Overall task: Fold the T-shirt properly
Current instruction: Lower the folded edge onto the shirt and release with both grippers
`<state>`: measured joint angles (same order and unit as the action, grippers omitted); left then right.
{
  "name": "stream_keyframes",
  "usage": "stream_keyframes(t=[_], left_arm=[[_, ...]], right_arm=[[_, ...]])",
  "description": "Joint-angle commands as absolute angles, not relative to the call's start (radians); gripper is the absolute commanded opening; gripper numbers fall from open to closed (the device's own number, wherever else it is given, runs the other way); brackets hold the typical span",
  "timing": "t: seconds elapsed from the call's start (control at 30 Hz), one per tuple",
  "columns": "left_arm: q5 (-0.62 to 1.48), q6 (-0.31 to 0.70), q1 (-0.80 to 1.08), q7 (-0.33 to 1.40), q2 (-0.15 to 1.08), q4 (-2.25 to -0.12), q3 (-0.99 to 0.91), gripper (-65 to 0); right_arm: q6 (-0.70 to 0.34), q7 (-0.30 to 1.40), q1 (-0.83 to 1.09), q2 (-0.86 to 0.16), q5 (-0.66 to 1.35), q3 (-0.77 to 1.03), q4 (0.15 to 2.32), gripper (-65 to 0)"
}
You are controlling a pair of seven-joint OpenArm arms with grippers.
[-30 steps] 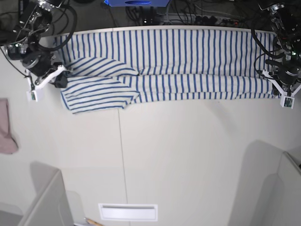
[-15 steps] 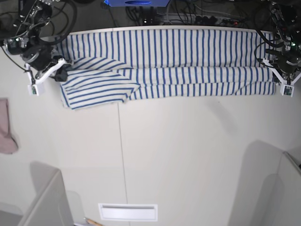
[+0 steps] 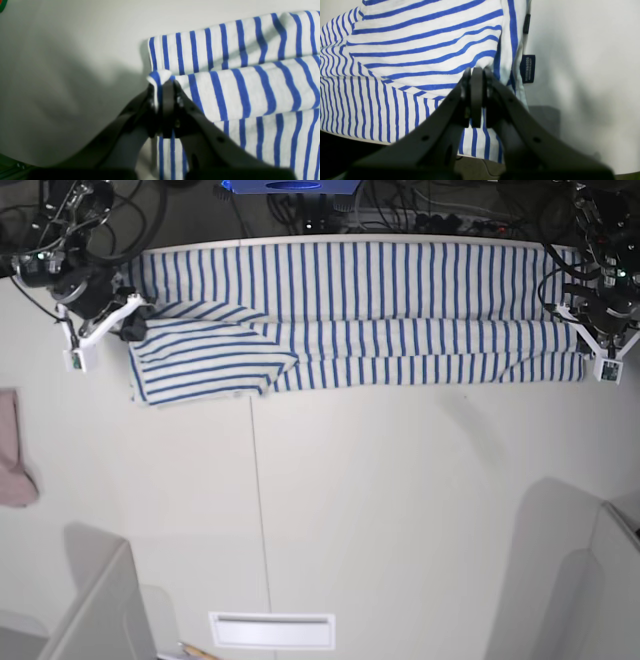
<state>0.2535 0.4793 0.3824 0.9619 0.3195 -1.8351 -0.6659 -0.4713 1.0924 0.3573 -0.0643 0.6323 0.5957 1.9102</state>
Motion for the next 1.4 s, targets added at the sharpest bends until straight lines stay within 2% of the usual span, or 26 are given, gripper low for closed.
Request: stream_keyframes(t=[0.0,0.2,1.03,1.17,1.23,1.37], left_arm=[[0.236,0.476,0.383,0.951,0.335,-1.848,-0.671,-65.0],[0.137,0.481,0.374,0.946,0.314,-1.822,-0.619,-65.0],[0.131,0.481,0.384,0.924,0.318,-1.802,-0.618,-65.0],[0.131,0.481,0.404,0.924,0.318,-1.819,-0.624,-65.0],[0.131,0.481,0.429,0.924,0.318,-1.867,-0.625,-51.7],[0.137,0.481,0.469,0.924,0.318,-1.949,-0.625,-22.4]], right_arm=[[-0.472,1.079,0.360,-0.067,0.647,0.596,1.919,-65.0],[-0.472,1.078,0.355,-0.061,0.645,0.598,1.868,-65.0],[-0.472,1.086,0.361,-0.091,0.645,0.599,1.867,-65.0],[-0.472,1.086,0.363,-0.091,0.645,0.599,1.870,-48.0],[-0.472,1.082,0.363,-0.091,0.645,0.601,1.874,-43.4],[-0.472,1.084,0.360,-0.085,0.647,0.657,1.894,-43.5]])
